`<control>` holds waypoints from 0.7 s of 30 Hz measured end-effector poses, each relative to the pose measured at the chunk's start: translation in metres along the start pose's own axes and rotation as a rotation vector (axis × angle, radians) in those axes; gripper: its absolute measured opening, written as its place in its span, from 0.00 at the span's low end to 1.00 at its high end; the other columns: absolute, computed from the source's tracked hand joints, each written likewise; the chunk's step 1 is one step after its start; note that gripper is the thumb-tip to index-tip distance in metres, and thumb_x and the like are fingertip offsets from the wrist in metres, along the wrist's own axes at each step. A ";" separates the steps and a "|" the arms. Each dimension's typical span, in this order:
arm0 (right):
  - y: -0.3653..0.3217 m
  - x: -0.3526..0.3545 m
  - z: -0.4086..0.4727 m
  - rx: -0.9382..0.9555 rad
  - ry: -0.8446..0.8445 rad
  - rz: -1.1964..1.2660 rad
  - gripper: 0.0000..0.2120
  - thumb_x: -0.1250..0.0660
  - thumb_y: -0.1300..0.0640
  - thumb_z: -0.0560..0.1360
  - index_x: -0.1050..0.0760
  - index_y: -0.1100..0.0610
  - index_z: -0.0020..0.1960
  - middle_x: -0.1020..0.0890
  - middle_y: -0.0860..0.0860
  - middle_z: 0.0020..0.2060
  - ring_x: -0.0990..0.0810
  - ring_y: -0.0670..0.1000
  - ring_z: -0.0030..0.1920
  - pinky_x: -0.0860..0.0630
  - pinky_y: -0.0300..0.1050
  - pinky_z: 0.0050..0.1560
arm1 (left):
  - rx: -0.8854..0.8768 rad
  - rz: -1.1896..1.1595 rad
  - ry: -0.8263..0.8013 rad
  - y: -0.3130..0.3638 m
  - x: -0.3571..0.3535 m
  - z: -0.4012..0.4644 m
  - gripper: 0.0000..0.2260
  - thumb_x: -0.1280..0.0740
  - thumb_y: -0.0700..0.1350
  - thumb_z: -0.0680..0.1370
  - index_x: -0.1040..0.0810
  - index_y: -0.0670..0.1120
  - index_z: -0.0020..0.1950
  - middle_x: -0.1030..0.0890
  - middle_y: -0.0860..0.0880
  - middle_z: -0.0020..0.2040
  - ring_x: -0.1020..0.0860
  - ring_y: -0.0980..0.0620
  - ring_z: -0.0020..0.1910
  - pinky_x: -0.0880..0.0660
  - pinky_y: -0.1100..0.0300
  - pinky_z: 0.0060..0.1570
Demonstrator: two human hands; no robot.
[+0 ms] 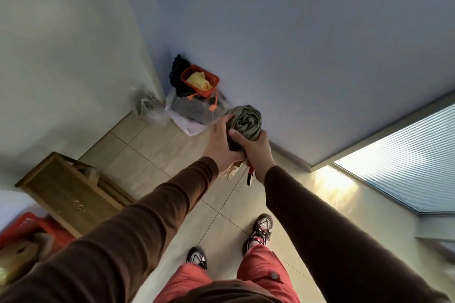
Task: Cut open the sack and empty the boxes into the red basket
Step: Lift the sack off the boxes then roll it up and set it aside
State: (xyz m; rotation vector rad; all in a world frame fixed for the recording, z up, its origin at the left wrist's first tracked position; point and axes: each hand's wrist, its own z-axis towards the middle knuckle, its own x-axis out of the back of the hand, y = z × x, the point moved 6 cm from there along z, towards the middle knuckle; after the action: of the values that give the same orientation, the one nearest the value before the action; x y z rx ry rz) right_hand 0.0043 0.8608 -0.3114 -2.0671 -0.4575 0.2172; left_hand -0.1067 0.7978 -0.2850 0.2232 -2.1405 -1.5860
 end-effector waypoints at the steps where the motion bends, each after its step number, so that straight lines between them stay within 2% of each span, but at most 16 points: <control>1: 0.001 0.017 0.012 -0.019 0.018 0.001 0.40 0.17 0.45 0.67 0.32 0.58 0.70 0.19 0.56 0.61 0.15 0.57 0.59 0.14 0.57 0.56 | 0.007 -0.025 -0.054 0.000 -0.015 0.008 0.42 0.24 0.36 0.67 0.40 0.54 0.75 0.34 0.51 0.67 0.28 0.49 0.64 0.20 0.66 0.51; 2: 0.003 0.034 0.023 -0.037 0.034 -0.006 0.39 0.17 0.46 0.67 0.32 0.58 0.69 0.19 0.56 0.61 0.15 0.57 0.58 0.14 0.55 0.53 | 0.022 -0.061 -0.097 0.000 -0.030 0.017 0.39 0.26 0.36 0.69 0.39 0.54 0.75 0.32 0.50 0.66 0.27 0.50 0.64 0.20 0.67 0.50; 4: 0.006 0.067 0.046 -0.080 0.058 0.024 0.35 0.18 0.48 0.69 0.31 0.57 0.69 0.18 0.57 0.61 0.15 0.58 0.58 0.14 0.53 0.50 | 0.056 -0.171 -0.133 0.002 -0.058 0.036 0.32 0.32 0.35 0.73 0.38 0.54 0.74 0.27 0.49 0.64 0.23 0.49 0.61 0.19 0.61 0.55; 7: 0.013 0.109 0.076 -0.142 0.080 0.135 0.30 0.20 0.51 0.73 0.29 0.56 0.68 0.18 0.57 0.62 0.16 0.59 0.59 0.16 0.62 0.58 | 0.218 -0.425 -0.012 -0.010 -0.089 0.072 0.24 0.39 0.35 0.80 0.38 0.50 0.74 0.20 0.43 0.57 0.19 0.49 0.52 0.19 0.61 0.49; 9: 0.019 0.131 0.093 -0.165 0.065 0.176 0.25 0.21 0.51 0.74 0.28 0.54 0.66 0.17 0.57 0.61 0.15 0.58 0.58 0.16 0.61 0.58 | 0.374 -0.473 0.116 -0.029 -0.105 0.096 0.19 0.38 0.37 0.81 0.35 0.44 0.71 0.20 0.38 0.56 0.19 0.47 0.46 0.19 0.57 0.44; 11: 0.026 0.146 0.108 -0.193 0.048 0.211 0.24 0.23 0.51 0.75 0.28 0.53 0.67 0.17 0.57 0.61 0.15 0.58 0.58 0.14 0.58 0.55 | 0.491 -0.358 0.153 -0.053 -0.121 0.115 0.16 0.32 0.40 0.80 0.32 0.43 0.66 0.22 0.35 0.60 0.20 0.46 0.44 0.20 0.56 0.43; 12: 0.031 0.151 0.115 -0.215 0.042 0.228 0.26 0.24 0.50 0.76 0.29 0.54 0.69 0.18 0.57 0.62 0.15 0.58 0.58 0.14 0.56 0.54 | 0.546 -0.286 0.155 -0.066 -0.129 0.122 0.18 0.29 0.43 0.79 0.31 0.43 0.65 0.24 0.35 0.64 0.21 0.46 0.46 0.20 0.54 0.47; 14: 0.042 0.161 0.131 -0.264 0.035 0.273 0.28 0.25 0.50 0.78 0.31 0.55 0.73 0.19 0.58 0.63 0.16 0.59 0.59 0.14 0.52 0.49 | 0.662 -0.264 0.105 -0.091 -0.145 0.131 0.31 0.26 0.53 0.75 0.34 0.45 0.72 0.28 0.37 0.71 0.23 0.43 0.59 0.24 0.49 0.61; 16: 0.055 0.168 0.148 -0.302 0.013 0.323 0.27 0.27 0.49 0.79 0.31 0.56 0.74 0.19 0.60 0.64 0.15 0.61 0.59 0.14 0.49 0.44 | 0.805 -0.439 -0.027 -0.110 -0.168 0.136 0.42 0.26 0.61 0.72 0.42 0.49 0.80 0.36 0.39 0.78 0.33 0.37 0.73 0.33 0.42 0.70; 17: 0.065 0.170 0.157 -0.325 0.000 0.339 0.26 0.28 0.49 0.80 0.30 0.57 0.74 0.18 0.61 0.64 0.15 0.62 0.59 0.14 0.49 0.45 | 0.855 -0.521 -0.107 -0.120 -0.181 0.140 0.45 0.27 0.64 0.71 0.45 0.51 0.81 0.40 0.39 0.80 0.37 0.35 0.76 0.37 0.39 0.72; 19: 0.089 0.171 0.178 -0.389 -0.012 0.365 0.26 0.29 0.47 0.80 0.27 0.59 0.73 0.17 0.63 0.64 0.15 0.63 0.60 0.15 0.56 0.55 | 0.885 -0.629 -0.214 -0.142 -0.201 0.152 0.47 0.27 0.67 0.69 0.41 0.49 0.81 0.37 0.37 0.79 0.37 0.33 0.77 0.38 0.39 0.74; 20: 0.103 0.170 0.189 -0.423 -0.010 0.369 0.25 0.29 0.46 0.80 0.25 0.60 0.71 0.17 0.65 0.63 0.16 0.64 0.59 0.18 0.59 0.60 | 0.884 -0.699 -0.216 -0.155 -0.208 0.160 0.46 0.26 0.67 0.68 0.36 0.46 0.79 0.31 0.36 0.76 0.32 0.32 0.74 0.36 0.42 0.75; 21: 0.118 0.169 0.201 -0.449 -0.007 0.360 0.25 0.29 0.44 0.79 0.24 0.60 0.69 0.17 0.67 0.63 0.18 0.64 0.57 0.20 0.60 0.60 | 0.887 -0.779 -0.208 -0.166 -0.215 0.167 0.43 0.26 0.65 0.69 0.32 0.43 0.76 0.26 0.35 0.71 0.27 0.33 0.71 0.33 0.43 0.73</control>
State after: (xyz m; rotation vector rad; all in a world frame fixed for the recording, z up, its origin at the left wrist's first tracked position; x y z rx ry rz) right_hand 0.1192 1.0343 -0.5104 -2.5852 -0.1378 0.3595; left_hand -0.0175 0.9731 -0.5359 1.3488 -3.0095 -0.8382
